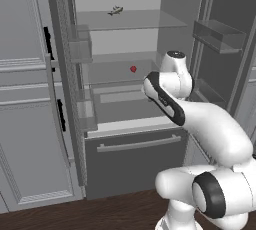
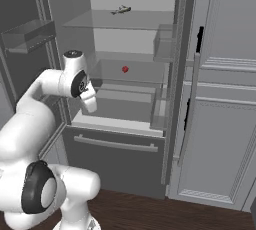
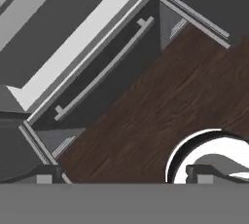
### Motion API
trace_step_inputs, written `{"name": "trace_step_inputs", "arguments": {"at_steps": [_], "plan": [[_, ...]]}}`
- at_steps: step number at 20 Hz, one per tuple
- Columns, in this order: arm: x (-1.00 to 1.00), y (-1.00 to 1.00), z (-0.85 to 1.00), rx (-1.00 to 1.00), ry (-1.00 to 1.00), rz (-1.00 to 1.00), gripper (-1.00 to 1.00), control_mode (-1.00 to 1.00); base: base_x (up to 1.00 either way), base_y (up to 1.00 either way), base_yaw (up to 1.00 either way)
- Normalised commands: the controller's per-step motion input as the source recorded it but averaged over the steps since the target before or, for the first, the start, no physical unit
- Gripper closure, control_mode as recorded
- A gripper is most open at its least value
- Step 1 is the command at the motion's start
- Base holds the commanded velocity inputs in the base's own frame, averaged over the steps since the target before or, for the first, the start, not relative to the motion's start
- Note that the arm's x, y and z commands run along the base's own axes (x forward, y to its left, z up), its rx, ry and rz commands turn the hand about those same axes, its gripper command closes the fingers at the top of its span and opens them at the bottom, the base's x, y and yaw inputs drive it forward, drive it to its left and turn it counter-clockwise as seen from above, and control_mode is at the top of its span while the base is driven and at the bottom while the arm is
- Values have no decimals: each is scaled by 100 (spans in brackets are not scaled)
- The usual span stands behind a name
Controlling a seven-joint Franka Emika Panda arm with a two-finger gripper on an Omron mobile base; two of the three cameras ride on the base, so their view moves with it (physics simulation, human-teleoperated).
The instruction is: Take the strawberry from the fridge and place it on top of the pancake, located on the dining counter.
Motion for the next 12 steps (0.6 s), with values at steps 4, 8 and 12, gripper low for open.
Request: {"name": "trace_step_inputs", "arguments": {"at_steps": [4,8,12], "plan": [[-5,-40,9,-18,-21,53,-100,-100,0,0,0],[-5,-46,0,-19,-12,60,-100,-100,0,0,0],[-43,-10,0,-24,0,52,-100,-100,0,0,0]]}}
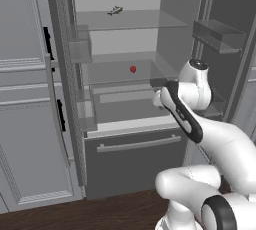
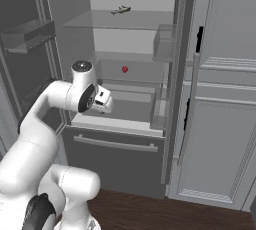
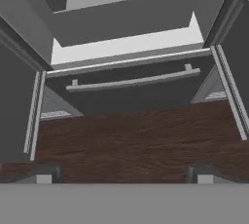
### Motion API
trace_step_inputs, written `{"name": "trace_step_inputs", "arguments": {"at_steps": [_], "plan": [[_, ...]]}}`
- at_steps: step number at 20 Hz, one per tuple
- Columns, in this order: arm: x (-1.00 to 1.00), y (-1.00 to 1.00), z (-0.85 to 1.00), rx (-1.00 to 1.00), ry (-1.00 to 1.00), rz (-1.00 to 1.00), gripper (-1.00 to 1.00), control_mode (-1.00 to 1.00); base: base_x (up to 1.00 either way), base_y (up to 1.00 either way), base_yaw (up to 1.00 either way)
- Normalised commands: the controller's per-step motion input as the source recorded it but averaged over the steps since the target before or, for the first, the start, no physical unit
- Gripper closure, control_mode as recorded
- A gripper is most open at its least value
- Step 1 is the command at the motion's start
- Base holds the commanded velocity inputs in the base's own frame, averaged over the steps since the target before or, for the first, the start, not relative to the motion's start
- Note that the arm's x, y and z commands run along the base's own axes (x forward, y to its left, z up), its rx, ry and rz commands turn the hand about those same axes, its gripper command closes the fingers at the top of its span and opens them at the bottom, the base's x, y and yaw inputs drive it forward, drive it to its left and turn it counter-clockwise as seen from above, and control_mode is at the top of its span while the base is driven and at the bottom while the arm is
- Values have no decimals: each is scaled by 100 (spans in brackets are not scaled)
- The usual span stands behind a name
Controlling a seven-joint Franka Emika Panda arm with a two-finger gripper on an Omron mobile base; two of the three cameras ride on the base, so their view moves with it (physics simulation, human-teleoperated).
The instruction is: Take the strawberry from the fridge and place it on top of the pancake, located on the dining counter.
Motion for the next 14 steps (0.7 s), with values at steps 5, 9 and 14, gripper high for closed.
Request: {"name": "trace_step_inputs", "arguments": {"at_steps": [5,9,14], "plan": [[-55,1,1,-20,8,3,-100,-100,0,0,0],[-87,0,0,-12,2,0,-100,-100,0,0,0],[-83,4,-2,2,-7,0,-100,-100,0,0,0]]}}
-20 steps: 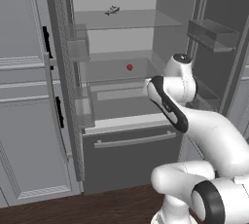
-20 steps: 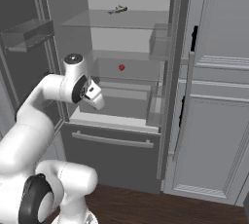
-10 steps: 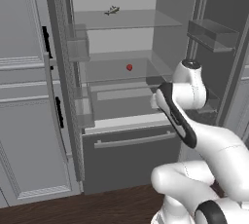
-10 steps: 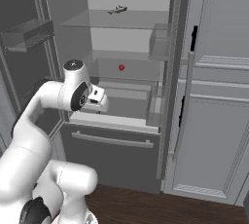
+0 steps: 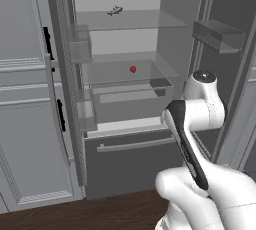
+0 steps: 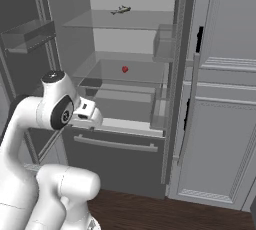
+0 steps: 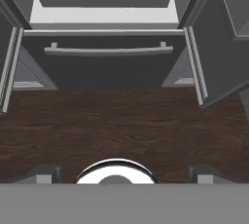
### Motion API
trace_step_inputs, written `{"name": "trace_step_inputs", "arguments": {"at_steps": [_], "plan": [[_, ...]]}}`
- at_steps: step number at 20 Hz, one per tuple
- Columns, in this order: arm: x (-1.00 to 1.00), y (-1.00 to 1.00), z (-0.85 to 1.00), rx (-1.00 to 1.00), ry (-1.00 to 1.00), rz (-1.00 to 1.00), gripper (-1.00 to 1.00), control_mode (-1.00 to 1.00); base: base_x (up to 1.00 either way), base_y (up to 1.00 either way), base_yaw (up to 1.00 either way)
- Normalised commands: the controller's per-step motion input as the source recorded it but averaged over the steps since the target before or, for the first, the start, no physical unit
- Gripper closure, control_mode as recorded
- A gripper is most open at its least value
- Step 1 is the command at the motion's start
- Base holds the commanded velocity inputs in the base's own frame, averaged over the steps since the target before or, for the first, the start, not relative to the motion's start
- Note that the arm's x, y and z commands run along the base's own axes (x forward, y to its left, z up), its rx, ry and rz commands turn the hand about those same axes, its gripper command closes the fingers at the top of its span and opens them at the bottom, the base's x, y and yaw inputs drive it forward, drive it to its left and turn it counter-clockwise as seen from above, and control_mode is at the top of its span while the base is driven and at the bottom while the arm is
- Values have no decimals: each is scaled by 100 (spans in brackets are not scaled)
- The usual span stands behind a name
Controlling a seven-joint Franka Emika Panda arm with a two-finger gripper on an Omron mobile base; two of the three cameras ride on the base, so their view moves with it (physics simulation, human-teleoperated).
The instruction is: Take the strawberry from the fridge and place it on top of the pancake, located on the dining counter.
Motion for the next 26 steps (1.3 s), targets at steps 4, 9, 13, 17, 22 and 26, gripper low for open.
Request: {"name": "trace_step_inputs", "arguments": {"at_steps": [4,9,13,17,22,26], "plan": [[-50,16,-17,8,-2,0,-100,-100,0,0,0],[-9,1,-11,1,-2,0,-100,-100,0,0,0],[0,0,0,0,0,0,-100,-100,0,0,0],[3,0,0,0,0,0,-100,-100,0,0,0],[10,2,0,0,0,0,-100,100,71,18,0],[0,0,0,0,0,0,-100,100,99,9,0]]}}
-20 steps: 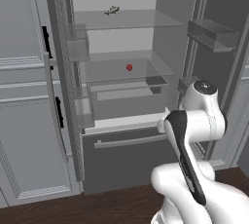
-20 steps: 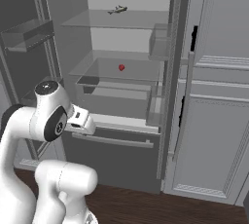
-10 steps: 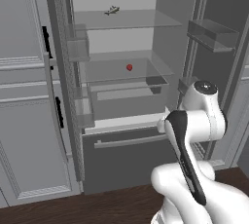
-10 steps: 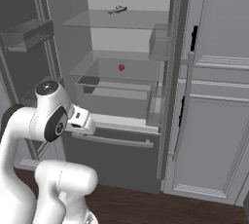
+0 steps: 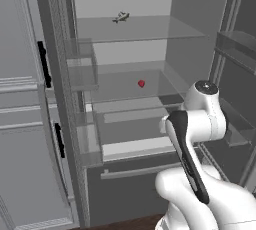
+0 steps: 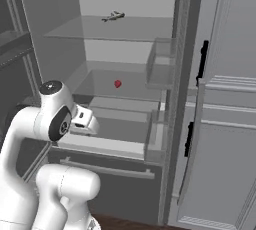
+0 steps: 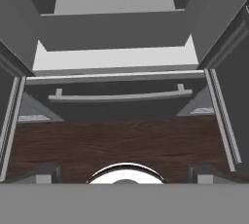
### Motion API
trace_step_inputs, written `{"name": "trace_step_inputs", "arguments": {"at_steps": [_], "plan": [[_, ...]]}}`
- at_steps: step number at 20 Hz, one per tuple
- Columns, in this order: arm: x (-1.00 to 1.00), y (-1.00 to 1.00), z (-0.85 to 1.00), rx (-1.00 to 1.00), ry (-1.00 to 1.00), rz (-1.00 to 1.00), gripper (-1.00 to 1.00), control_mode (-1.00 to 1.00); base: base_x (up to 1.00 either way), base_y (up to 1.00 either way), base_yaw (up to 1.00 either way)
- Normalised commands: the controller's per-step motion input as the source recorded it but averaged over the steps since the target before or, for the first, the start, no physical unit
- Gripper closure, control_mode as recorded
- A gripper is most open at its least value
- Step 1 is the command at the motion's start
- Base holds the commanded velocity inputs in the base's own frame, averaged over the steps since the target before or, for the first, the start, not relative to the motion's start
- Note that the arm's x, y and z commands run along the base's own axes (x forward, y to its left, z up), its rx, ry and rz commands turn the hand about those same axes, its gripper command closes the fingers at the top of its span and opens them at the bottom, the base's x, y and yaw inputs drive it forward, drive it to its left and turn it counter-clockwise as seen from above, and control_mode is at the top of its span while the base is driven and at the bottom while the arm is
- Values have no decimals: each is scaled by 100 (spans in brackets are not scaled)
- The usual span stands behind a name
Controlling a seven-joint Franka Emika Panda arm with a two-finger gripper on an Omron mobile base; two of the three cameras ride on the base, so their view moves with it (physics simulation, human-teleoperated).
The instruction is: Take the strawberry from the fridge and place it on top of the pancake, located on the dining counter.
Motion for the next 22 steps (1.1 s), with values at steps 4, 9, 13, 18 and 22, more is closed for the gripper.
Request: {"name": "trace_step_inputs", "arguments": {"at_steps": [4,9,13,18,22], "plan": [[0,0,0,0,0,0,-100,100,61,0,0],[0,0,0,0,0,0,-100,100,76,1,0],[0,0,0,0,0,0,-100,100,60,0,0],[0,0,0,0,0,0,-100,100,53,0,0],[10,0,0,0,-1,0,-100,-100,25,0,0]]}}
